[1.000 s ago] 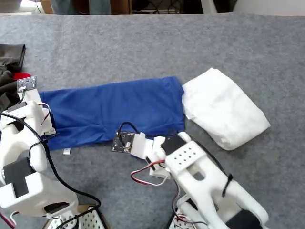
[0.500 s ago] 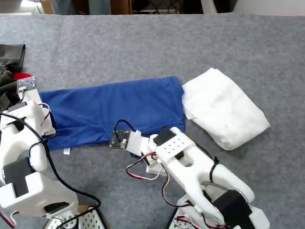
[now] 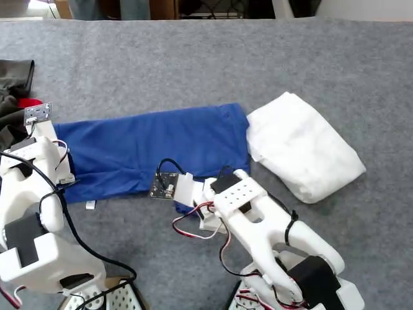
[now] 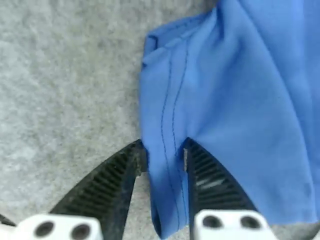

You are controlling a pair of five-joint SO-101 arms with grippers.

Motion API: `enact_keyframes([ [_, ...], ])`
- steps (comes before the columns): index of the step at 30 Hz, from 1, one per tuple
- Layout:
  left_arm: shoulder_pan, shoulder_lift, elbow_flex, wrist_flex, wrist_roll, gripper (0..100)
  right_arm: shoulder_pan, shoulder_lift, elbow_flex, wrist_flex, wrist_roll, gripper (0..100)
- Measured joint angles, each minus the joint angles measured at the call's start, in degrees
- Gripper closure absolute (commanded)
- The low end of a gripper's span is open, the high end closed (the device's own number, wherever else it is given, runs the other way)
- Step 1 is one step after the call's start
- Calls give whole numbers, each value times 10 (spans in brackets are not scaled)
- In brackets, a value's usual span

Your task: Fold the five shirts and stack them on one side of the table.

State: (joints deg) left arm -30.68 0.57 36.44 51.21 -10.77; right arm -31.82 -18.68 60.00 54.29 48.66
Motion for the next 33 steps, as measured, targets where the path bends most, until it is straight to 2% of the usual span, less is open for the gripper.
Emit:
enact_keyframes([
  [3, 0, 0, 0, 0, 12, 970, 0, 0, 0, -1, 2, 900],
  [8, -3, 0, 0, 0, 15, 970, 4, 0, 0, -14, 2, 985],
  [23, -3, 0, 0, 0, 15, 970, 7, 11, -15, -15, 5, 984],
  [28, -3, 0, 0, 0, 15, 970, 29, 18, -77, 47, 33, 984],
  [33, -3, 0, 0, 0, 15, 970, 59, 89, -197, 127, 80, 984],
])
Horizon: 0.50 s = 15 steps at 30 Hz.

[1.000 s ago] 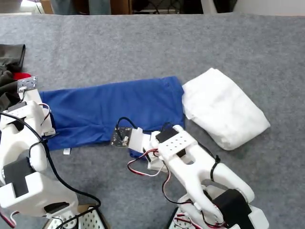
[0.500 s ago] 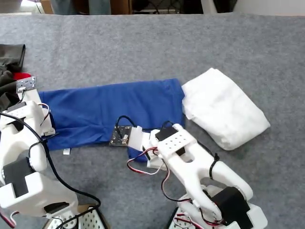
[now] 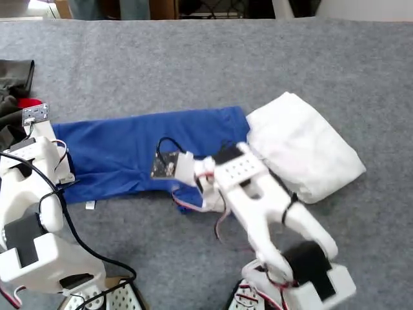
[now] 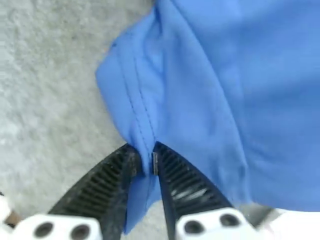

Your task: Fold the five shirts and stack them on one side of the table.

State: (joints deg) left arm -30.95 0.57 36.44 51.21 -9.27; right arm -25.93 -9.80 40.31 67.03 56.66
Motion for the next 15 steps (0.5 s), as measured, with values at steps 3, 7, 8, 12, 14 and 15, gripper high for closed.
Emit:
enact_keyframes([
  [3, 0, 0, 0, 0, 0, 970, 18, 67, -80, 28, 28, 984],
  [7, 0, 0, 0, 0, 0, 970, 35, 158, -202, 76, 70, 984],
  [8, 0, 0, 0, 0, 0, 970, 37, 179, -235, 95, 80, 984],
  [12, 0, 0, 0, 0, 0, 970, 40, 265, -368, 148, 110, 984],
  [14, 0, 0, 0, 0, 0, 970, 40, 307, -432, 170, 120, 984],
  [15, 0, 0, 0, 0, 0, 970, 40, 327, -461, 177, 126, 984],
])
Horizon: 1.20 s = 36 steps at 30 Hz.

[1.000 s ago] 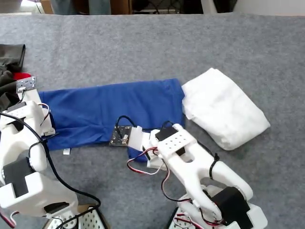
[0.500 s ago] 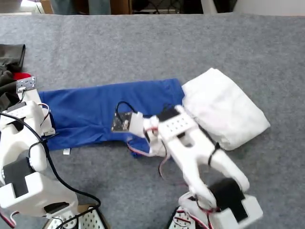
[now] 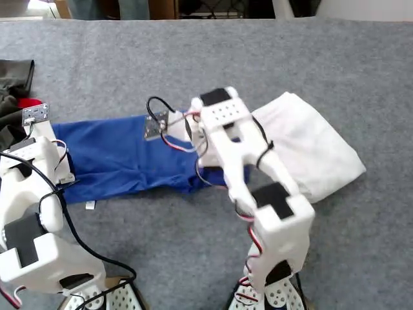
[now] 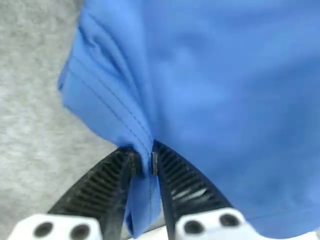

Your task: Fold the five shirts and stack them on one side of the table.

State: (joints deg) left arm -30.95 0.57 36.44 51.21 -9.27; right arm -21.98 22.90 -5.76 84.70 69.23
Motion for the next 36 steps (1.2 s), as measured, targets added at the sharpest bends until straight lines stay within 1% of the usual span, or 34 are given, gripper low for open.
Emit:
enact_keyframes([
  [4, 0, 0, 0, 0, 0, 970, 1, 81, -113, 32, 18, 984],
  [9, 0, 0, 0, 0, 0, 970, 1, 170, -239, 63, 21, 984],
  [15, 0, 0, 0, 0, 0, 970, 1, 244, -365, 102, 31, 979],
  [17, 0, 0, 0, 0, 0, 970, 1, 259, -394, 113, 32, 936],
  [20, 0, 0, 0, 0, 0, 970, 1, 275, -426, 116, 30, 789],
  [23, 0, 0, 0, 0, 0, 970, 1, 278, -457, 116, 5, 750],
  [27, 0, 0, 0, 0, 0, 970, 1, 278, -505, 116, -16, 754],
  [28, 0, 0, 0, 0, 0, 970, 1, 278, -518, 119, -23, 770],
  [29, 0, 0, 0, 0, 0, 970, 1, 278, -530, 127, -33, 805],
  [30, 0, 0, 0, 0, 0, 970, 4, 278, -543, 137, -42, 865],
  [31, 0, 0, 0, 0, 0, 970, 9, 278, -555, 148, -52, 949],
  [32, 0, 0, 0, 0, 0, 970, 16, 278, -563, 156, -64, 993],
  [33, 0, 0, 0, 0, 0, 970, 25, 278, -567, 156, -81, 956],
  [36, 0, 0, 0, 0, 0, 970, 48, 274, -557, 160, -127, 984],
])
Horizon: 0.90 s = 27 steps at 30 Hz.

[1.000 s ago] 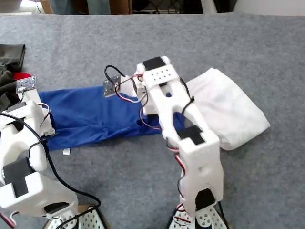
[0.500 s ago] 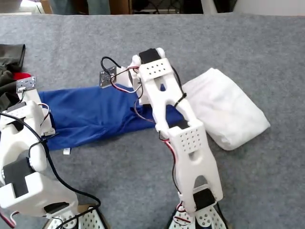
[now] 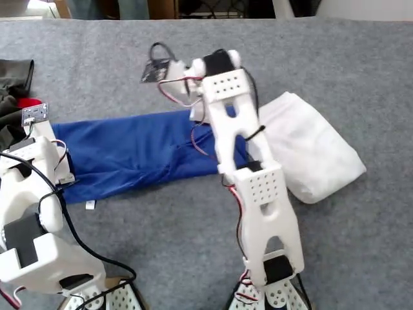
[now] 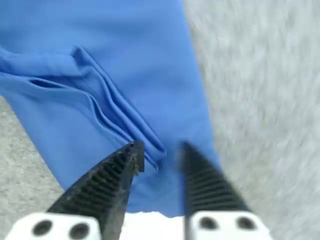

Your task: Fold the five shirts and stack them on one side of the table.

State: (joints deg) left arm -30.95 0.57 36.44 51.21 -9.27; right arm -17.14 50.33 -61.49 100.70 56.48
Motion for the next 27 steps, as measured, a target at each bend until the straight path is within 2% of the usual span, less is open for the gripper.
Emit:
enact_keyframes([
  [7, 0, 0, -1, 0, 0, 970, 43, -98, 212, -9, -45, 984],
  [13, 0, 0, -1, 0, 0, 970, 47, -143, 387, -156, -49, 983],
  [19, 0, 0, -1, 0, 0, 970, 48, -83, 396, -273, -49, 983],
  [27, 0, 0, -1, 0, 0, 970, 54, -82, 291, -151, -50, 983],
])
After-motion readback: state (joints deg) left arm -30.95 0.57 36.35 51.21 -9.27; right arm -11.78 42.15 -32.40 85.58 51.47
